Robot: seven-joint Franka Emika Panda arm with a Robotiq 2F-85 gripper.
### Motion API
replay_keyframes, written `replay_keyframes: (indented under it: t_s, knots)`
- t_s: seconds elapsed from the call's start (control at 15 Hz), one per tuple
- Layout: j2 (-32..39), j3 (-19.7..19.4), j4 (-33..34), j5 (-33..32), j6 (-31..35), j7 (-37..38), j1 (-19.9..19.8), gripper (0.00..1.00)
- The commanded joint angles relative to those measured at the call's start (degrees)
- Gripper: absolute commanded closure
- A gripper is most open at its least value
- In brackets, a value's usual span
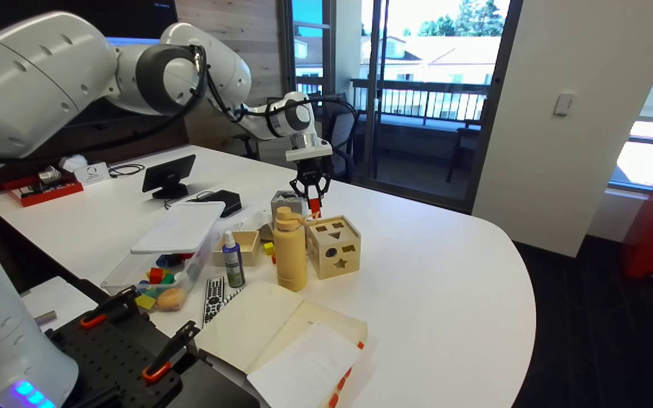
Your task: Put the left orange block in the toy box
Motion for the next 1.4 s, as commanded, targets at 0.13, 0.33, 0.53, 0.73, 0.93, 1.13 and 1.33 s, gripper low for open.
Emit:
replay_keyframes:
  t_s: [0.13,0.33,0.53,0.73,0.93,1.13,1.33]
  knots:
    - [5.24,-0.40,8.60,-0.49,-4.65,-2.96,-0.21,0.92]
    - [6.69,-0.28,10.82,-0.31,-5.97,-5.88,-0.46,0.92]
    - [7.87,-0.43,12.49,-0.40,-6.94,-8.91,-0.46,0.92]
    - [8.95,-0.66,14.07,-0.32,-7.91,-11.33,-0.52,0.92]
    - [10.07,-0.66,15.48,-0.10,-8.20,-13.41,-0.73,0.92]
    - [11.05,-0.77,16.60,0.04,-8.38,-15.19,-0.84,0.92]
    - [12.05,-0.78,17.50,0.15,-8.30,-16.21,-0.71,0.92]
